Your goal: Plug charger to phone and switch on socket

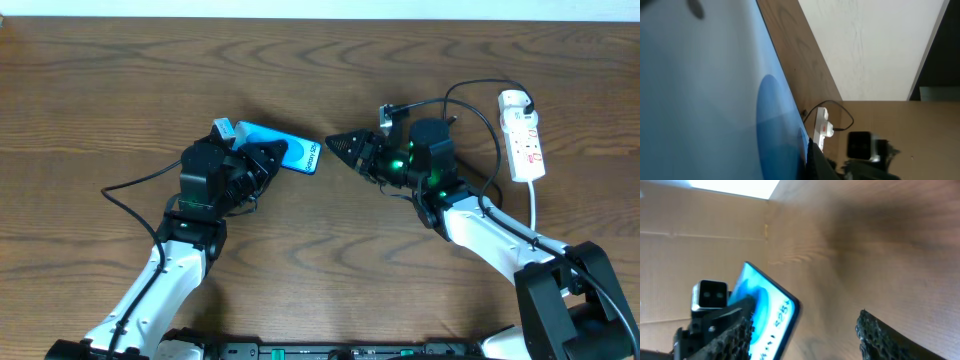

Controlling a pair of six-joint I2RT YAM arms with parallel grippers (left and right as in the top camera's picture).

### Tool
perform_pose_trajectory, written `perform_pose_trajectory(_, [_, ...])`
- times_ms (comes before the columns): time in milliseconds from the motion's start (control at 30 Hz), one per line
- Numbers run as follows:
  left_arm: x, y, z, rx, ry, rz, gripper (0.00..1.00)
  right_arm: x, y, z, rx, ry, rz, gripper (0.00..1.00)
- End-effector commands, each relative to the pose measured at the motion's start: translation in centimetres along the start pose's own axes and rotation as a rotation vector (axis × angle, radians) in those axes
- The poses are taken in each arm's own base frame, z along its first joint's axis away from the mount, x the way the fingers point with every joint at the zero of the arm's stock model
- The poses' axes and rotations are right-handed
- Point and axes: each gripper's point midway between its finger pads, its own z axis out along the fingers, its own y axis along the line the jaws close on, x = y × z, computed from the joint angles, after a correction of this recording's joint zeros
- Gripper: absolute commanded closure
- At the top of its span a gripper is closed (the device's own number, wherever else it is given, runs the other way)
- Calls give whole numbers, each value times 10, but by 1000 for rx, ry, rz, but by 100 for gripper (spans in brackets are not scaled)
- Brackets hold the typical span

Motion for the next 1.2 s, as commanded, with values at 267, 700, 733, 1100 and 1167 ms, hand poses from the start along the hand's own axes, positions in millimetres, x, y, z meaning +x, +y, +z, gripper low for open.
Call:
perform_pose_trajectory(267, [-5, -27, -3, 65, 11, -230, 93, 35, 2, 0, 4, 186, 522, 53])
perform_pose_trajectory(700, [-1, -27, -3, 68, 36, -211, 93, 27, 25, 10, -69, 112, 512, 57])
perform_pose_trajectory(733, [-1, -27, -3, 68, 35, -202, 93, 27, 25, 10, -69, 112, 512, 57])
perform_pose_trajectory(1100, [2, -28, -3, 73, 53, -200, 92, 29, 28, 13, -75, 105, 506, 75])
perform_pose_trajectory(1167, [3, -29, -3, 75, 59, -200, 93, 33, 30, 16, -73, 102, 501, 75])
